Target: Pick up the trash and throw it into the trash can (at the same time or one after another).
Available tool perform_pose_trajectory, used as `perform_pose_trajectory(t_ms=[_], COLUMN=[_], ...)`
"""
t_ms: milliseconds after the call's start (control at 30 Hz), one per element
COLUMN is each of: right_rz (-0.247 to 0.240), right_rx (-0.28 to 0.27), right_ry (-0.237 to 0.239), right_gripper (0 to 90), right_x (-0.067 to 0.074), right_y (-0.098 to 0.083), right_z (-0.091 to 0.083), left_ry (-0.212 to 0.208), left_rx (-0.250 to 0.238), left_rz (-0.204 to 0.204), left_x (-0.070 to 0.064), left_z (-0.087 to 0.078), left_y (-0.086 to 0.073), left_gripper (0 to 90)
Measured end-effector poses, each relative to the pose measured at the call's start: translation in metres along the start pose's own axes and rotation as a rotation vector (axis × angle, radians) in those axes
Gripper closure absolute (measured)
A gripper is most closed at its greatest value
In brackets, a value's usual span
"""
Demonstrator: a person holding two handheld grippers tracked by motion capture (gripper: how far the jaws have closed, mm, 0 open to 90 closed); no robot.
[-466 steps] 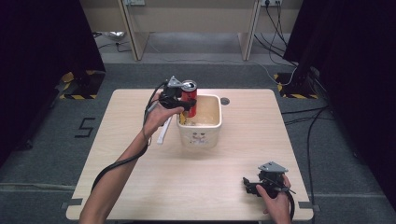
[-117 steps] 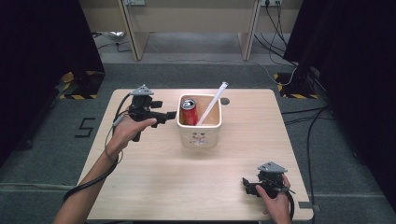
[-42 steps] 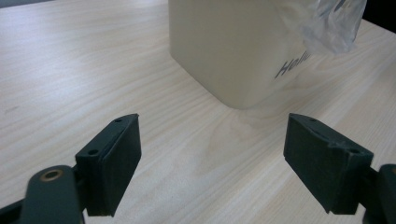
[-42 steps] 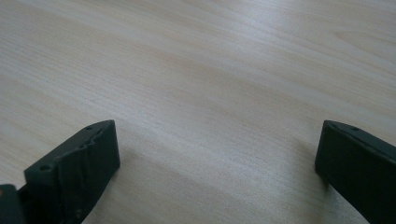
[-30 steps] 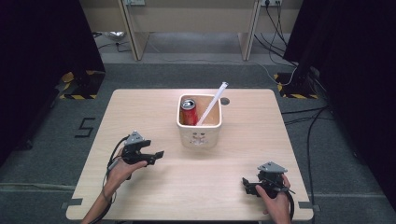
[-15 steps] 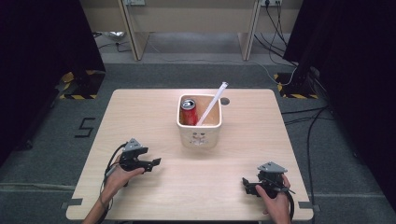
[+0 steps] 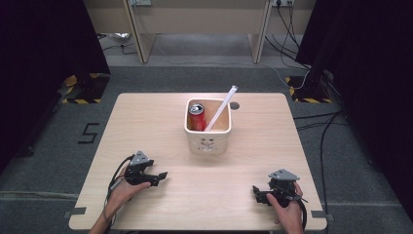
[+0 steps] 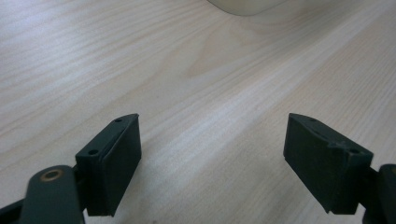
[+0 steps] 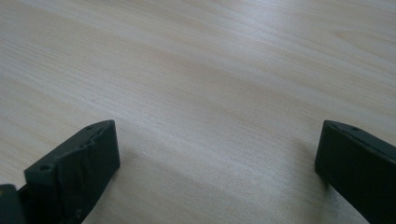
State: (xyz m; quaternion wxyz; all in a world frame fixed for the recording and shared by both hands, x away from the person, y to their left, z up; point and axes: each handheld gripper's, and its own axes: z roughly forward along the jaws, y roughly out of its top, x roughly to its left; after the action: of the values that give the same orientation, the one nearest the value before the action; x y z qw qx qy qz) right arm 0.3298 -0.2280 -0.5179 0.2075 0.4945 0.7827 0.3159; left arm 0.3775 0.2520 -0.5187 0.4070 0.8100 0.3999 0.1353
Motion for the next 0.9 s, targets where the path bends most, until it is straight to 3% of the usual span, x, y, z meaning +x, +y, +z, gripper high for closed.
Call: perform_pose_trajectory(t_ms=[333, 533, 700, 900], right_rz=[-0.001, 0.0, -0.001, -0.001], right_rx=[0.0, 0.0, 0.0, 0.0], right_ry=[0.001, 0.001, 0.002, 0.001], right_gripper=[0.2, 0.2, 0.2, 0.2], right_x=[0.0, 0.0, 0.0, 0.0], right_y=[0.0, 0.0, 0.0, 0.0], right_z=[0.0, 0.0, 0.0, 0.0], left_ry=[0.01, 0.058, 0.091, 0.08], left_rx=[0.012, 0.035, 0.03, 0.03], left_rz=[0.01, 0.063, 0.054, 0.044], left_x=[-0.008, -0.015, -0.021, -0.02], left_z=[-0.004, -0.007, -0.01, -0.01], left_y=[-0.009, -0.014, -0.017, -0.017], left_gripper=[18.5, 18.1, 18.5, 18.2])
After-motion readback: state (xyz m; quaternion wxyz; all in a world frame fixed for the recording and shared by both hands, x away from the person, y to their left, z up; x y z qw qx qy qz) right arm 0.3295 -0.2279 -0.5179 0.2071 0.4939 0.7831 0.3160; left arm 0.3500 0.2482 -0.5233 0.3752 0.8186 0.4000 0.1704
